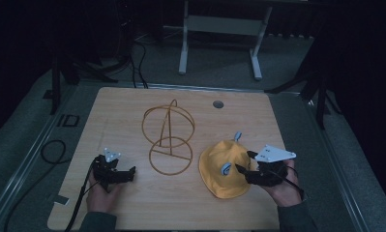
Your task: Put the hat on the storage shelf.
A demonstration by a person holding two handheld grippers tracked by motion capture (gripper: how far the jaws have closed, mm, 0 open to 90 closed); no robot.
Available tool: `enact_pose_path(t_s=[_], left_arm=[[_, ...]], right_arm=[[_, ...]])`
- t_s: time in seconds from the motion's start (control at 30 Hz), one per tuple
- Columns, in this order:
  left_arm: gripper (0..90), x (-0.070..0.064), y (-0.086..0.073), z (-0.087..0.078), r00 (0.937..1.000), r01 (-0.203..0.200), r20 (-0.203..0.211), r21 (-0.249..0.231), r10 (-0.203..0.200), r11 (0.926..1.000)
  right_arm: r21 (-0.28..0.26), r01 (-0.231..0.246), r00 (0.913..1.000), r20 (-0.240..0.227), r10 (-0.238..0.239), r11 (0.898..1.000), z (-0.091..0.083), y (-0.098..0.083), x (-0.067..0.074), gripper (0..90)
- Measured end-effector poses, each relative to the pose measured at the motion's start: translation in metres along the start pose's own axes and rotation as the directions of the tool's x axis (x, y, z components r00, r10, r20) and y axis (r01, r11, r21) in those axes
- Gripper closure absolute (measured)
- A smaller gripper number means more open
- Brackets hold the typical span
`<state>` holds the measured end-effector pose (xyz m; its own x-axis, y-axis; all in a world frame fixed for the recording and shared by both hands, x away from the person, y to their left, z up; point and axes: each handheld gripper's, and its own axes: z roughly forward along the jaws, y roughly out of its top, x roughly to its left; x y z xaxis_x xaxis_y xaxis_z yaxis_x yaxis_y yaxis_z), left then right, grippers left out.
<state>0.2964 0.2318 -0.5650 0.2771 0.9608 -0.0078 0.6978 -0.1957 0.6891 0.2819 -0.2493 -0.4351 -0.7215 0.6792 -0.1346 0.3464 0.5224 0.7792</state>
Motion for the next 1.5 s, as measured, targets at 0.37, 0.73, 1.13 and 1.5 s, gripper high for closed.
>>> enact_pose_path(t_s=[0.37,0.73,1.13,1.5], left_arm=[[0.8,0.0,0.0,0.0,1.0,-0.001,0.0,0.001,0.001,1.0],[0.8,0.0,0.0,0.0,1.0,0.0,0.001,0.002,0.0,1.0],[0.8,0.0,0.0,0.0,1.0,0.001,0.0,0.001,-0.001,1.0],[0.8,0.0,0.0,0.0,1.0,0.001,0.001,0.001,-0.001,1.0]], right_arm=[[-0.037,-0.124,0.9884,0.083,0.127,0.992,0.03,0.019,0.001,27.8],[0.019,-0.138,0.9848,0.109,0.135,0.99,0.044,0.021,-0.002,46.5],[0.028,-0.122,0.9848,0.127,0.118,0.992,0.042,0.022,-0.001,72.3],[0.009,-0.113,0.9869,0.117,0.111,0.994,0.038,0.029,-0.006,76.1]])
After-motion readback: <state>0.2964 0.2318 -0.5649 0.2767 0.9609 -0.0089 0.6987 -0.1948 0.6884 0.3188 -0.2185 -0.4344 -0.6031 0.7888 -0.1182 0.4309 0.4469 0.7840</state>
